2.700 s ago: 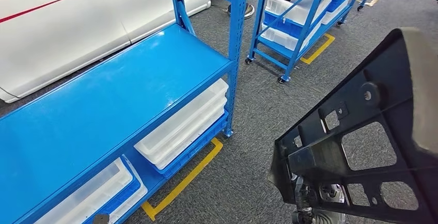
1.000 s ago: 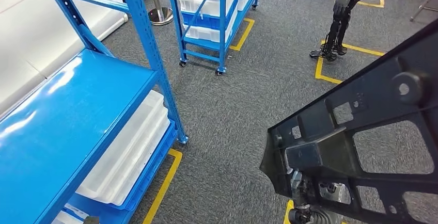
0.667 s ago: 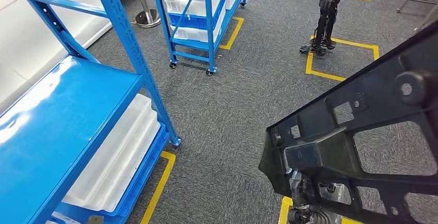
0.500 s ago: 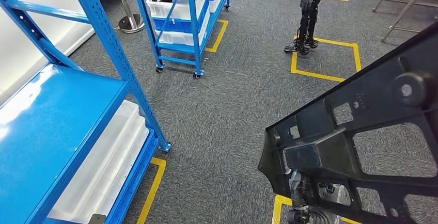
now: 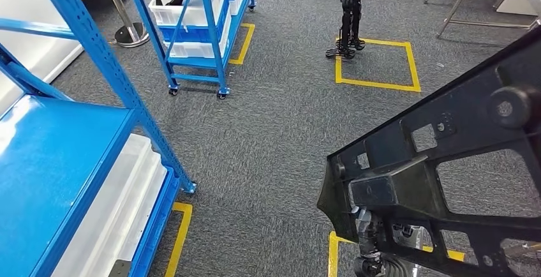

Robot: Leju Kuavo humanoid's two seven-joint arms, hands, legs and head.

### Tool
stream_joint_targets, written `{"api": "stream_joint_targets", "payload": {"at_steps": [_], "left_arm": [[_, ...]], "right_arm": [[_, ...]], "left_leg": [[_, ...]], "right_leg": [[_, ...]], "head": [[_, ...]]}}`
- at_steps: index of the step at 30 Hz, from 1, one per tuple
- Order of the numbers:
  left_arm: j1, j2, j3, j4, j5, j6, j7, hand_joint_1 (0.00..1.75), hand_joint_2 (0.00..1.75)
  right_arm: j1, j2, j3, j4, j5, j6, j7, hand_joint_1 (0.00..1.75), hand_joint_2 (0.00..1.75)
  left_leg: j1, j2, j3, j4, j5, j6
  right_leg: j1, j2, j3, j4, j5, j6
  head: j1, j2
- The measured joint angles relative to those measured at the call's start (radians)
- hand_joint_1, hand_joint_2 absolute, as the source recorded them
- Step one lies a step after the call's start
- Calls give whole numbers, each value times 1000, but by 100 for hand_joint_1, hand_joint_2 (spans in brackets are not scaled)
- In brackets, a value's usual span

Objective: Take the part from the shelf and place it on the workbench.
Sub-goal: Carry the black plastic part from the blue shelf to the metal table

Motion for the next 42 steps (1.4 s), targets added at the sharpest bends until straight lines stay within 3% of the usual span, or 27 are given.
{"api": "stream_joint_targets", "payload": {"at_steps": [3, 5, 8, 9, 10, 11, 12, 14, 16, 18, 20, 21, 23, 25, 26, 27, 28, 30, 32, 34, 35, 37, 38, 40, 41, 42], "left_arm": [[0, 0, 0, 0, 0, -1, 10, 0, 175], [2, 0, 0, 0, 1, -3, 13, 0, 175], [12, -1, 0, 0, 6, -4, 14, 0, 175], [16, -1, 0, 0, 7, -4, 14, 0, 175], [20, -1, 0, 0, 8, -4, 14, 0, 175], [23, -1, 0, 0, 9, -4, 14, 0, 175], [24, -1, 0, 0, 10, -4, 14, 0, 175], [24, -1, 0, 0, 12, -4, 13, 0, 175], [26, -2, 0, 0, 14, -4, 11, 0, 175], [26, -3, 0, 0, 16, -4, 9, 0, 175], [25, -6, 0, 0, 16, -4, 8, 0, 175], [25, -8, 0, 0, 16, -4, 7, 0, 175], [29, -8, 0, 0, 16, -5, 6, 0, 175], [32, -8, 0, 0, 16, -5, 6, 0, 175], [32, -9, 0, 0, 16, -5, 6, 0, 175], [31, -10, 0, 0, 16, -5, 6, 0, 175], [31, -11, 0, 0, 16, -6, 6, 0, 175], [30, -14, 0, 0, 16, -6, 6, 0, 175], [30, -15, 0, 0, 16, -6, 6, 0, 175], [27, -17, 0, 0, 16, -6, 6, 0, 175], [26, -18, 0, 0, 16, -6, 6, 0, 175], [24, -20, 0, 0, 16, -7, 6, 0, 175], [25, -20, 0, 0, 16, -8, 6, 0, 175], [31, -21, 0, 0, 16, -11, 7, 0, 175], [33, -21, 0, 0, 16, -12, 8, 0, 175], [34, -22, 0, 0, 16, -14, 8, 0, 175]], "right_arm": [[7, 0, 0, 0, -3, 1, 0, 175, 175], [13, 1, 1, 0, -4, 2, 0, 175, 175], [19, 1, 0, 1, -7, 5, 0, 175, 175], [22, 1, 0, 2, -7, 5, 0, 175, 175], [25, 1, 0, 4, -8, 5, 0, 175, 175], [27, 1, 0, 5, -9, 6, 0, 175, 175], [29, 1, 0, 7, -11, 8, 0, 175, 175], [30, 1, -1, 9, -16, 14, 0, 175, 175], [33, 1, -4, 10, -21, 27, 0, 175, 175], [40, 3, -11, 11, -29, 46, 0, 175, 175], [47, 5, -19, 11, -34, 61, 0, 175, 175], [48, 5, -23, 11, -35, 65, 0, 175, 175], [48, 6, -27, 13, -36, 71, 0, 175, 175], [50, 6, -32, 16, -37, 77, 0, 175, 175], [51, 6, -35, 18, -37, 80, 0, 175, 175], [52, 6, -37, 20, -37, 81, 0, 175, 175], [52, 6, -39, 20, -38, 83, 0, 175, 175], [52, 6, -40, 21, -38, 86, 0, 175, 175], [52, 8, -41, 21, -38, 88, 0, 175, 175], [54, 10, -41, 22, -39, 89, 0, 175, 175], [55, 11, -42, 22, -39, 90, 0, 175, 175], [56, 15, -43, 22, -41, 97, 0, 175, 175], [56, 17, -44, 23, -42, 101, 0, 175, 175], [56, 20, -45, 25, -45, 109, 0, 175, 175], [57, 21, -46, 27, -47, 112, 0, 175, 175], [57, 21, -47, 29, -49, 115, 0, 175, 175]], "left_leg": [[1, 13, 5, -1, -7, -17], [6, -2, -4, 31, -32, -25], [7, -37, -91, 212, -120, -27], [7, -41, -121, 266, -134, -27], [7, -42, -138, 288, -128, -25], [7, -44, -138, 274, -104, -22], [7, -49, -120, 224, -66, -19], [6, -83, -69, 98, 0, -11], [4, -110, -38, 30, 14, -7], [2, -101, -30, 16, 11, -2], [5, -80, -24, 4, 17, 10], [6, -68, -21, -2, 20, 16], [5, -43, -20, -5, 20, 23], [4, -16, -20, -5, 16, 24], [4, -4, -18, -4, 15, 23], [4, 7, -16, -4, 12, 21], [4, 18, -12, -4, 9, 18], [1, 36, -2, -3, 2, 10], [-1, 51, 4, -3, -3, -1], [-1, 67, 10, -4, -5, -12], [1, 63, 12, 0, -12, -17], [5, 20, -9, 57, -53, -24], [7, -9, -36, 116, -85, -26], [7, -37, -103, 246, -134, -27], [7, -41, -124, 279, -135, -27], [7, -44, -128, 275, -115, -25]], "right_leg": [[8, 13, 4, -16, -3, -20], [7, 25, 12, -25, -1, -34], [10, 46, 17, -29, -2, -48], [12, 56, 18, -29, -2, -50], [14, 67, 19, -29, -3, -51], [16, 79, 21, -28, -4, -51], [17, 91, 23, -27, -5, -51], [19, 113, 25, -22, -8, -47], [17, 134, 19, -17, -9, -39], [13, 154, 13, -18, -6, -26], [14, 131, 7, -6, -15, -15], [15, 106, -7, 25, -35, -11], [12, 58, -63, 137, -96, -4], [6, 44, -118, 242, -133, 2], [4, 41, -123, 250, -125, 5], [1, 36, -108, 220, -100, 6], [0, 25, -74, 157, -64, 6], [5, -15, -3, 25, -17, 0], [14, -33, 20, -24, -12, -7], [17, -11, 18, -26, -10, -17], [15, 1, 19, -30, -8, -22], [9, 21, 25, -39, -3, -36], [8, 32, 27, -40, -2, -40], [10, 56, 27, -39, -2, -45], [11, 71, 27, -37, -3, -46], [13, 85, 27, -35, -4, -46]], "head": [[0, 0], [0, 0], [-1, 0], [-1, 0], [-1, 0], [-1, 0], [-1, 0], [-1, 0], [0, 0], [-1, 0], [0, 0], [0, 0], [1, 0], [1, 0], [1, 0], [1, 0], [1, 0], [1, 0], [1, 0], [1, 0], [0, 0], [0, 0], [0, 0], [0, 0], [0, 0], [0, 0]]}}
